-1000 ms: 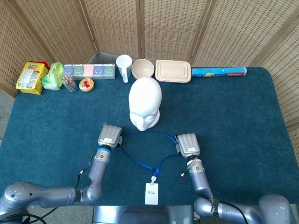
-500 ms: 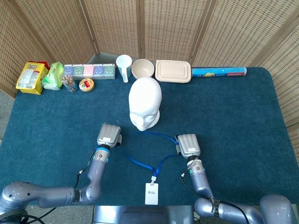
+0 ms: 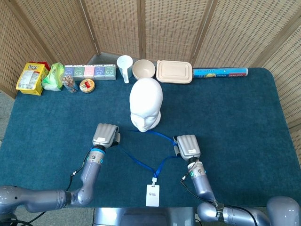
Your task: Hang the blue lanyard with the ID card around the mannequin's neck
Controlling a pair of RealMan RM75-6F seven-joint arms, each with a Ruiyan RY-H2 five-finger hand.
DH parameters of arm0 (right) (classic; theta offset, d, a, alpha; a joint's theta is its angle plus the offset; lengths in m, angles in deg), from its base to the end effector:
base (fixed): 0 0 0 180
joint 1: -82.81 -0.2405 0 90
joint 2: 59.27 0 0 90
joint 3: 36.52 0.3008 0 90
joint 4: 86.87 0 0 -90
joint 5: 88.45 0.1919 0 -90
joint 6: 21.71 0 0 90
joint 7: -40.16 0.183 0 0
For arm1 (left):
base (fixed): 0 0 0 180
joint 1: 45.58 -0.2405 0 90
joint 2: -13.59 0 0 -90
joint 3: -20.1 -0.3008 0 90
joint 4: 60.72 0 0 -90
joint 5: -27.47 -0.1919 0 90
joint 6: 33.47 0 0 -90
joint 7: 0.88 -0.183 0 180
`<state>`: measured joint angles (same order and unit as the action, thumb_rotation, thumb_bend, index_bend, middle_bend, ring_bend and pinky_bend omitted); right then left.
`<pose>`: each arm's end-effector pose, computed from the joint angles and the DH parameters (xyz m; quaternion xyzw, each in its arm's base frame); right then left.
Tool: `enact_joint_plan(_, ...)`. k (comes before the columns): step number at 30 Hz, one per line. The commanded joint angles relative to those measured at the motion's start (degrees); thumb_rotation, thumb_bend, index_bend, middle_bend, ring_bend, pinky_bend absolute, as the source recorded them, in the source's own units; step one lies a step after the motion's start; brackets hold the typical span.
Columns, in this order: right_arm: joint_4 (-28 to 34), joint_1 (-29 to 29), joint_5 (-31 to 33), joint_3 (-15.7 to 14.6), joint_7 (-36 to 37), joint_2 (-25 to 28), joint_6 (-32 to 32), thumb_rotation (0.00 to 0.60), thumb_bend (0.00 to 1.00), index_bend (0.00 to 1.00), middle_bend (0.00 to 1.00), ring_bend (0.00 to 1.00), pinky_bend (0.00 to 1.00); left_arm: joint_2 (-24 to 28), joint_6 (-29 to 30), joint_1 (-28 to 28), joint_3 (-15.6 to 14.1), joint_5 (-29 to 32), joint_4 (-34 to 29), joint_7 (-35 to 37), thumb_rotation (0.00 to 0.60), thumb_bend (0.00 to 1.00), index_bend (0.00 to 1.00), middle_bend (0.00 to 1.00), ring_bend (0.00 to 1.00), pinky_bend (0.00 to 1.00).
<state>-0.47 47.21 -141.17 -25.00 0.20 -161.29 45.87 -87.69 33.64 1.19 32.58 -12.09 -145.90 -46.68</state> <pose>-0.1895 -0.3605 -0.0647 0.6910 -0.4207 0.3207 0.4927 -0.1582 0.4006 -0.0658 -0.7114 -0.4014 -0.2822 0.5031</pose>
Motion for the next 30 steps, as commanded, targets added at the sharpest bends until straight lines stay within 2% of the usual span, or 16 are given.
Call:
enact_joint_plan(1,3.9,0.7,-2.2,0.4,1.6,2.3,1.7,0.6,0.57,0.7,0.88,1.0,1.0,2.2,0.6,-1.3,0.0,-2.7,-3.2,3.1,0.468,0.58,0.68,1.0,1.0,1.0)
enact_joint_plan(17,20.0,2.6,-10.6,2.6,5.0,11.8,7.5,0.6,0.57,0.71,0.89,1.0,1.0,12.4,5.3,-5.7,0.2,-15.5,-17.2,11.9,0.47,0.58,0.69,1.0,1.0,1.0)
enact_joint_plan(21,24.8,2.5,-11.7,4.4,5.0,15.0,8.3,0.6,0.57,0.72,0.89,1.0,1.0,15.6,7.3,-6.6,0.9,-19.9,-22.1,13.5,0.47,0.58,0.69,1.0,1.0,1.0)
enact_joint_plan(30,30.6,1.9,-11.0,8.8,7.0,19.9,8.7,0.6,0.57,0.72,0.89,1.0,1.0,20.2,9.3,-7.4,3.9,-23.7,-28.1,16.3,0.47,0.58,0.69,1.0,1.0,1.0)
